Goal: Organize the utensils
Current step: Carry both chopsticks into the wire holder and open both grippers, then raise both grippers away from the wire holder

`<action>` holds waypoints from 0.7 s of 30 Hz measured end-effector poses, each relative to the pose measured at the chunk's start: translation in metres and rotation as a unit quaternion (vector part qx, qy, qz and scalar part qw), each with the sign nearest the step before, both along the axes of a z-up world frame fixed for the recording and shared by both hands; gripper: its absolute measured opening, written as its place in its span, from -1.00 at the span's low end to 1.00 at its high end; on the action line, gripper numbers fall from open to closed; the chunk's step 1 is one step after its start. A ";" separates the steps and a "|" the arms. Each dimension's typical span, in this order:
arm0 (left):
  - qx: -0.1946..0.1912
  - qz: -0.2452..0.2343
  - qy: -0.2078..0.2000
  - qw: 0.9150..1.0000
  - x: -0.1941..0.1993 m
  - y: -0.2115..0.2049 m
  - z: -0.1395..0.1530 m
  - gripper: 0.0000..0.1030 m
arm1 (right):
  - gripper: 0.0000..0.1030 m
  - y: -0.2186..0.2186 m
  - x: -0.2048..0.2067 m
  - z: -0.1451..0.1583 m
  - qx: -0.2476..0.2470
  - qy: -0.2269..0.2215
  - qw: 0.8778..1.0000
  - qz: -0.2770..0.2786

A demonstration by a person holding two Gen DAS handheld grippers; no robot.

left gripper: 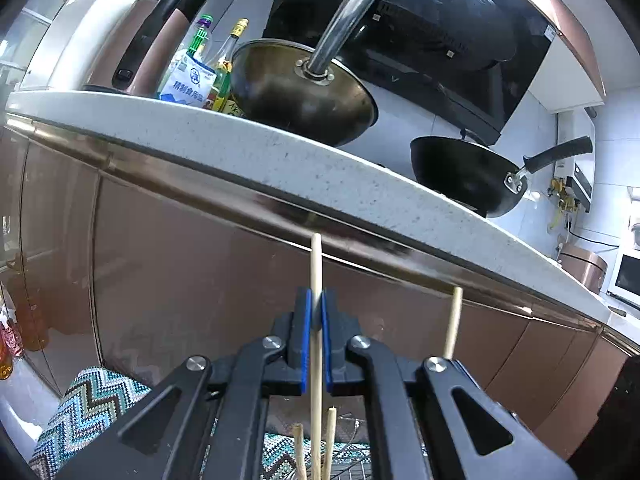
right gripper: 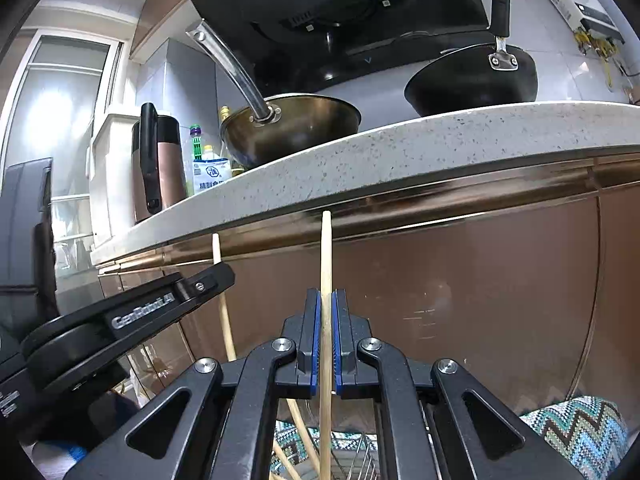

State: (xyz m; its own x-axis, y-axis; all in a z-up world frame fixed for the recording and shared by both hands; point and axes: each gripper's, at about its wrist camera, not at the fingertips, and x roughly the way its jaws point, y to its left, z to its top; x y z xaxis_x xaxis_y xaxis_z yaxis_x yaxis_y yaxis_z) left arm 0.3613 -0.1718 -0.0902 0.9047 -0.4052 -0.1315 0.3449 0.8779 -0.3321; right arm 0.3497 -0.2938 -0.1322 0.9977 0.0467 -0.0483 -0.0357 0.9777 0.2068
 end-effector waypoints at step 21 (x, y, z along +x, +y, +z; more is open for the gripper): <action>0.004 0.017 -0.041 0.999 -0.103 0.069 0.083 -0.51 | -0.51 0.016 -0.115 0.080 -0.014 -0.054 0.998 -0.032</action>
State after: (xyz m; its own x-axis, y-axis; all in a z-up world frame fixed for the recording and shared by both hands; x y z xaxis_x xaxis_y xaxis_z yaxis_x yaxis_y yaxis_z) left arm 0.2583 -0.1029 -0.0072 0.9258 -0.3734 -0.0594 0.3406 0.8919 -0.2974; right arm 0.2349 -0.2776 -0.0521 0.9980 -0.0179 0.0603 0.0069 0.9840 0.1783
